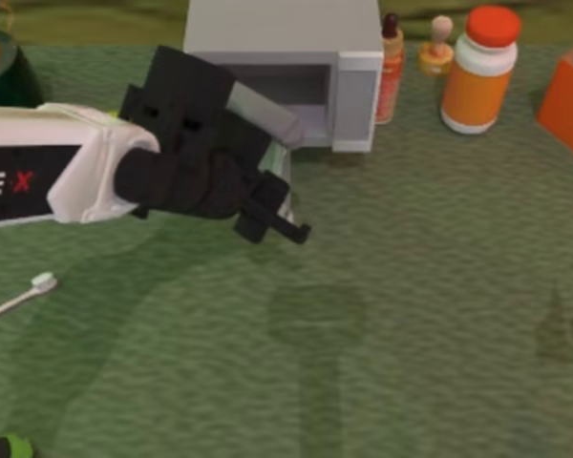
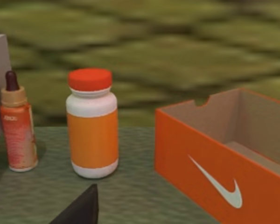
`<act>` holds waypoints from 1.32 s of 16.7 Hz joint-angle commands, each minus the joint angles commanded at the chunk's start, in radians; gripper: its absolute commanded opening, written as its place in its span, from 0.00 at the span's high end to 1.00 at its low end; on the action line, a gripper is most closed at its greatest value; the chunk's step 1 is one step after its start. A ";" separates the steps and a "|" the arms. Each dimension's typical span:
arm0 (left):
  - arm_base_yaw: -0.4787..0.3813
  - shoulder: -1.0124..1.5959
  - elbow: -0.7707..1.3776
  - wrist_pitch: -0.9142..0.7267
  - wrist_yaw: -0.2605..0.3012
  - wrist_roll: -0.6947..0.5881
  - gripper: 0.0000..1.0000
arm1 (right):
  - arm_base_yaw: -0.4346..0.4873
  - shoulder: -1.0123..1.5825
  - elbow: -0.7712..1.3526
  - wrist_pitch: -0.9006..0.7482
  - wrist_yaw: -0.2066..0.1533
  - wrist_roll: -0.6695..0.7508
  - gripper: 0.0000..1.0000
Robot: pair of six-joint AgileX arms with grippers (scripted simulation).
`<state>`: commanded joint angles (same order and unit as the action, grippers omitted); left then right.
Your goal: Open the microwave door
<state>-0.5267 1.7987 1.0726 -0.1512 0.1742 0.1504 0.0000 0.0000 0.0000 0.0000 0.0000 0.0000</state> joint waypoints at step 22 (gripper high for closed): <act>0.033 -0.017 -0.017 -0.008 0.039 0.063 1.00 | 0.000 0.000 0.000 0.000 0.000 0.000 0.00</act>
<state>-0.4942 1.7819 1.0559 -0.1592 0.2137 0.2139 0.0000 0.0000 0.0000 0.0000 0.0000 0.0000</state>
